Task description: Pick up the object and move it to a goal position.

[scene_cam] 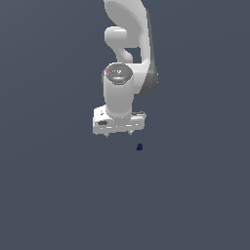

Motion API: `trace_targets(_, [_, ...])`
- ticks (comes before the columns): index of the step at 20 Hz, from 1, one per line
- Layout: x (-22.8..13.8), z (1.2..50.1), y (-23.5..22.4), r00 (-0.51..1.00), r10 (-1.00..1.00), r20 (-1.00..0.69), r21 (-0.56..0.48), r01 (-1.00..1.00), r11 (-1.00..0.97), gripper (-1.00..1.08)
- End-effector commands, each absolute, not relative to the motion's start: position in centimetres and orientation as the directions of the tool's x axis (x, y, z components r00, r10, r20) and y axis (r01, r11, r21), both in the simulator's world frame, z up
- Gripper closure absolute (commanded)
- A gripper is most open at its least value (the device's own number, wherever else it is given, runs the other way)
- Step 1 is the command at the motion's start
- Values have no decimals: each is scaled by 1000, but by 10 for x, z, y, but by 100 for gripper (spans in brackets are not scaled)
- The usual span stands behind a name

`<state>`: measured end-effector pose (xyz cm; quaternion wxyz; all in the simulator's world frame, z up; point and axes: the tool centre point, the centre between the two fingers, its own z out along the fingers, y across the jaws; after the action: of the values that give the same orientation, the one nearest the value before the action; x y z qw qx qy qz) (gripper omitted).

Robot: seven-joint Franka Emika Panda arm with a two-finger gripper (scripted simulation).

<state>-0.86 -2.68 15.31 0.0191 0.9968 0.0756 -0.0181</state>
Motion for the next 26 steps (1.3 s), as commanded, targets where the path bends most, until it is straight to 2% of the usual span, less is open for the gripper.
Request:
trace_targets(1, [-9, 149, -23, 979, 202, -41, 35, 204, -978, -92])
trace_targets(13, [-10, 120, 5, 838, 543, -45, 23, 545, -838, -92])
trace_targets(26, [-14, 89, 41, 534, 845, -32, 4, 845, -535, -92])
